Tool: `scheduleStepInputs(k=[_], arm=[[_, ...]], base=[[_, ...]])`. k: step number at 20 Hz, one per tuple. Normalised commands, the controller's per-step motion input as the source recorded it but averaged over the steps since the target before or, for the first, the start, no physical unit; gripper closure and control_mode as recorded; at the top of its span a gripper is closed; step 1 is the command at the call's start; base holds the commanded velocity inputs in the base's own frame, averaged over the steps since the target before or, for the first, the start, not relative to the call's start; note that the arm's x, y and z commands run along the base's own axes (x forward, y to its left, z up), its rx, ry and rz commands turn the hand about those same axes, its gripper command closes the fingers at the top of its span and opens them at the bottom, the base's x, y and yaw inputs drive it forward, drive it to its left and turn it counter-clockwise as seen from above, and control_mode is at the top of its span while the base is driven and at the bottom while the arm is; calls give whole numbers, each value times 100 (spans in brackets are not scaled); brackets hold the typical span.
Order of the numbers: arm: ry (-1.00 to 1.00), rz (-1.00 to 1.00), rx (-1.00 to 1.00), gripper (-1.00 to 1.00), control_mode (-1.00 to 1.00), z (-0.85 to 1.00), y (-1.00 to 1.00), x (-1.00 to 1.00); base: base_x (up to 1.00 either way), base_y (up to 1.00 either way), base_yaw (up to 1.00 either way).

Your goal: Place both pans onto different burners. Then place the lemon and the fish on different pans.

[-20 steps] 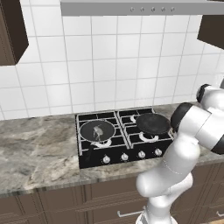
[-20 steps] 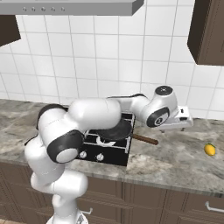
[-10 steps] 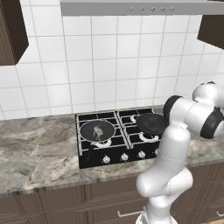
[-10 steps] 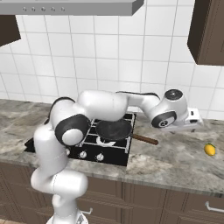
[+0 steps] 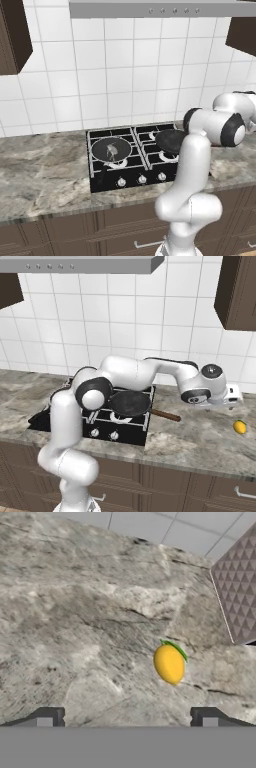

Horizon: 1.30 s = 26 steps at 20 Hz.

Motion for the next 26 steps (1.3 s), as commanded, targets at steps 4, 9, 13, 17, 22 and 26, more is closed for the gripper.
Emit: scheduleStepInputs(k=[4,9,13,17,22,26], arm=[[-1,0,0,-100,-100,-8,-25,9],[0,0,0,-100,-100,-19,-15,6],[0,0,0,-100,-100,-22,-16,9],[0,0,0,-100,-100,-20,-19,8],[0,0,0,-100,-100,-25,-15,6],[0,0,0,-100,-100,-26,-12,2]], base=[[0,0,0],[0,0,0],[0,0,0],[0,0,0],[0,0,0],[0,0,0]])
